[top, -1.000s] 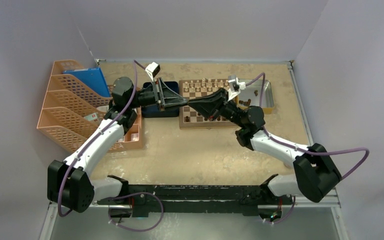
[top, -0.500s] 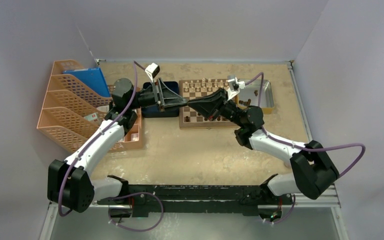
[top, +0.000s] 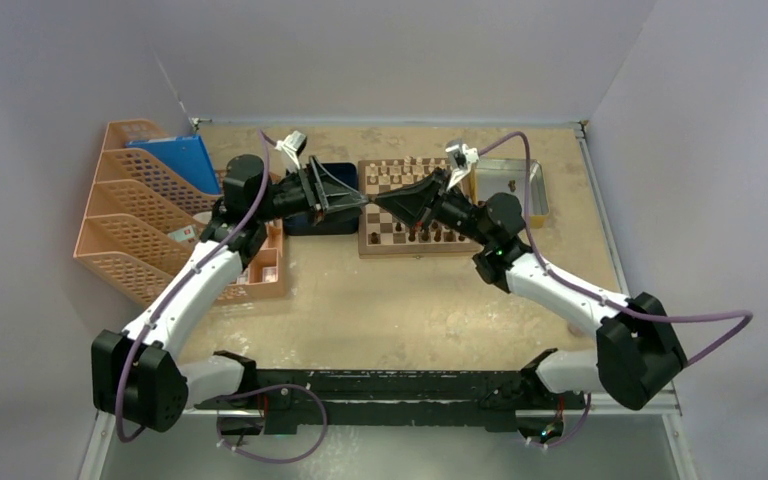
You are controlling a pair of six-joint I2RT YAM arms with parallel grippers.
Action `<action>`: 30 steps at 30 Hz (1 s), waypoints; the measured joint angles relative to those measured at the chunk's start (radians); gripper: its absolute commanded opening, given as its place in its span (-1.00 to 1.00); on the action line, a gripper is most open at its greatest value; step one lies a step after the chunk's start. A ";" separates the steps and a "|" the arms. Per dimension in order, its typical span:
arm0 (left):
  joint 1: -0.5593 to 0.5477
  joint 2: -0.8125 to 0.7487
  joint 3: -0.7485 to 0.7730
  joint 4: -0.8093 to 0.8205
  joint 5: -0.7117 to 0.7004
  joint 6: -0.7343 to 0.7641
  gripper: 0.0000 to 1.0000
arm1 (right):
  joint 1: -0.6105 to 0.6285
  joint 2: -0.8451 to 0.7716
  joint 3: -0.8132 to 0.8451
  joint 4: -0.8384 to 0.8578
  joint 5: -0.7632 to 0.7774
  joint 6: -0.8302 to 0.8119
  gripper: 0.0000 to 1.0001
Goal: Set up the chess pieces on the board
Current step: Place the chess piece on the chessboard.
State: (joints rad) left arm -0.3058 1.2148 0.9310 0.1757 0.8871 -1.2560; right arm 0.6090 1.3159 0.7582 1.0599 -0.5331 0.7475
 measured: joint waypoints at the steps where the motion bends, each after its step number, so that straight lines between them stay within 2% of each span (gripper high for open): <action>1: 0.006 -0.008 0.010 -0.046 -0.020 0.037 0.11 | -0.006 -0.002 0.017 -0.043 0.008 -0.017 -1.00; 8: 0.021 -0.129 0.127 -0.367 -0.250 0.362 0.13 | -0.054 0.037 0.238 -0.513 0.132 -0.199 -1.00; 14: 0.023 -0.285 0.139 -0.510 -0.465 0.654 0.14 | -0.058 0.241 0.552 -0.911 0.305 -0.350 -1.00; 18: 0.023 -0.367 0.072 -0.543 -0.548 0.827 0.14 | -0.053 0.405 0.744 -1.145 0.440 -0.427 -1.00; 23: 0.022 -0.455 -0.052 -0.561 -0.606 0.919 0.21 | -0.038 0.587 0.949 -1.386 0.573 -0.489 -1.00; 30: 0.022 -0.477 -0.066 -0.590 -0.679 0.970 0.21 | -0.003 0.776 1.127 -1.591 0.649 -0.543 -1.00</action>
State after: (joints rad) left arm -0.2836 0.7380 0.8654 -0.4145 0.2085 -0.2855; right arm 0.6064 2.0914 1.8851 -0.5312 0.1162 0.2047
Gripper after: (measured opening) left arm 0.604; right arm 0.132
